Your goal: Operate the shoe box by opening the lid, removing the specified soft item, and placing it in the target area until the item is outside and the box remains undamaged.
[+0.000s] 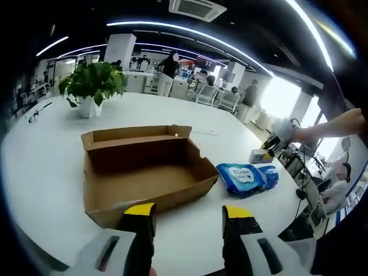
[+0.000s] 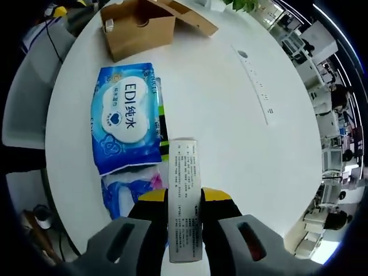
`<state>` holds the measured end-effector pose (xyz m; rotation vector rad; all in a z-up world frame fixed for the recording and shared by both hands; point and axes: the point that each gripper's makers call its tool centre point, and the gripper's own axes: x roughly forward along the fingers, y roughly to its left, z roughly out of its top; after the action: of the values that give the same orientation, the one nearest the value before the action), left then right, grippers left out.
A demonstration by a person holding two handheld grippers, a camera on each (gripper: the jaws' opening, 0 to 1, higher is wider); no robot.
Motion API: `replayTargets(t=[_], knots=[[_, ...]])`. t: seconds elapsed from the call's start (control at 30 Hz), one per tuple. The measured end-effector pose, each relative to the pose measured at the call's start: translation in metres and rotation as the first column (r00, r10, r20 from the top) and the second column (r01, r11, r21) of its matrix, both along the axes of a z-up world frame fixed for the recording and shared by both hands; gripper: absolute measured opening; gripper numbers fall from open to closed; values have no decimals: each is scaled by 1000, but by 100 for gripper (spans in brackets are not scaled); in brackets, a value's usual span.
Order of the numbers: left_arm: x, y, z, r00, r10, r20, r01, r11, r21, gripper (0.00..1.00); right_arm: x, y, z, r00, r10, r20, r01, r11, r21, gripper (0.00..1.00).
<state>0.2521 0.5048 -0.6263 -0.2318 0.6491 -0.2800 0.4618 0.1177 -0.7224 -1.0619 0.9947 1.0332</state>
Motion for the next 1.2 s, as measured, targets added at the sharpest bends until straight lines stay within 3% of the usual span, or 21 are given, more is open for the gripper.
replayTargets(t=[0.63,0.9,1.2], knots=[[1,-3,-5,1000,15,-16,-16,1000,-18,47,1,-7,-22,1000,17,-19,-18,999,-30,19],[0,0,-7,1000,13,-27,-13,1000,-10,47,-2,-11,-32,997,69,-33,-71,995,-68,19],[2,-5,-5,1000,4,-27,-4,1000,-10,47,0,-19,-35,997,68,-37,-71,994,-89,19]])
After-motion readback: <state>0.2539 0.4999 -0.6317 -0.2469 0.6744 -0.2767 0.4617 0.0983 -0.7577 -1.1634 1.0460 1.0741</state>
